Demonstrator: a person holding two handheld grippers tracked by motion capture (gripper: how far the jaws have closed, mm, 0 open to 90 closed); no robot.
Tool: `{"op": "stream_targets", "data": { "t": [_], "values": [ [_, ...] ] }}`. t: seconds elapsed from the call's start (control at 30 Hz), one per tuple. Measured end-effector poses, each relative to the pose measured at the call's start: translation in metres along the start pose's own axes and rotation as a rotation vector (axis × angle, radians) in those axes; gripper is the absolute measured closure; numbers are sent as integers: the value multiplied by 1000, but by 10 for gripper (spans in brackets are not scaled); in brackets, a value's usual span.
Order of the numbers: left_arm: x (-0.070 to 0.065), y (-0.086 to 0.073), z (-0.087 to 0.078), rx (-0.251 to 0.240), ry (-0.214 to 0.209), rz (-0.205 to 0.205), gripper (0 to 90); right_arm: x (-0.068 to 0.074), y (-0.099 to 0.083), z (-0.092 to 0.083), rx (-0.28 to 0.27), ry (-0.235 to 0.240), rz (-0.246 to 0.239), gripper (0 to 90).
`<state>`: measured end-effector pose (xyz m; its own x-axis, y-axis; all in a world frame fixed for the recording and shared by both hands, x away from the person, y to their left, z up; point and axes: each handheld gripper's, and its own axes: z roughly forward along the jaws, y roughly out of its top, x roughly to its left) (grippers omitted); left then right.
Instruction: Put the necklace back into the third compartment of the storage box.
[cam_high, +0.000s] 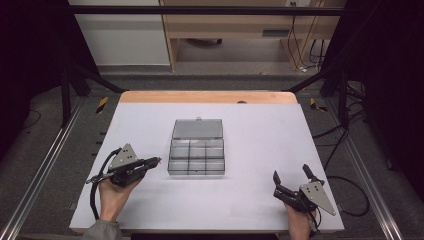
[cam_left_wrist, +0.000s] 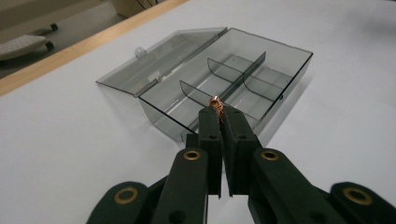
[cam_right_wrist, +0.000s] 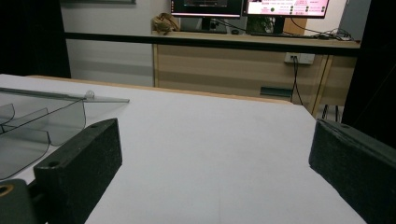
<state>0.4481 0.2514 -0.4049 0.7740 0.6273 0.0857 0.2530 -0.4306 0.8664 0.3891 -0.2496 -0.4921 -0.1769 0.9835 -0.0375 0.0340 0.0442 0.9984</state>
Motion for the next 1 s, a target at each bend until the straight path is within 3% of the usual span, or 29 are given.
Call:
{"op": "stream_targets", "data": {
  "t": [0.1, 0.23, 0.27, 0.4, 0.53, 0.7, 0.73, 0.77, 0.87, 1.0],
  "values": [
    [-1, 0, -1, -23, 9, -16, 862, 0, 0, 0, 1, 1, -1, 30],
    [-2, -2, -3, -92, 32, -58, 862, 0, 0, 0, 0, 1, -1, 30],
    [-3, -4, -4, -111, 53, -76, 863, 0, 0, 0, 1, 0, -1, 30],
    [-7, -6, -4, -131, 90, -85, 863, 0, 0, 0, 2, 0, -1, 30],
    [-14, -7, -3, -187, 148, -134, 862, 0, 0, 0, 3, -1, -2, 30],
    [-18, -6, 0, -201, 195, -161, 862, 0, 0, 0, 2, -2, -1, 30],
    [-20, -5, 2, -196, 226, -160, 863, 0, 0, 0, 2, -3, 0, 30],
    [-20, -5, 2, -196, 226, -160, 862, 0, 0, 0, 2, -3, 0, 30],
    [-25, -5, 5, -218, 281, -180, 862, 0, 0, 0, 1, -3, 0, 30],
    [-26, -5, 10, -213, 298, -203, 863, 0, 0, 0, 1, -4, 0, 30]
  ]
}}
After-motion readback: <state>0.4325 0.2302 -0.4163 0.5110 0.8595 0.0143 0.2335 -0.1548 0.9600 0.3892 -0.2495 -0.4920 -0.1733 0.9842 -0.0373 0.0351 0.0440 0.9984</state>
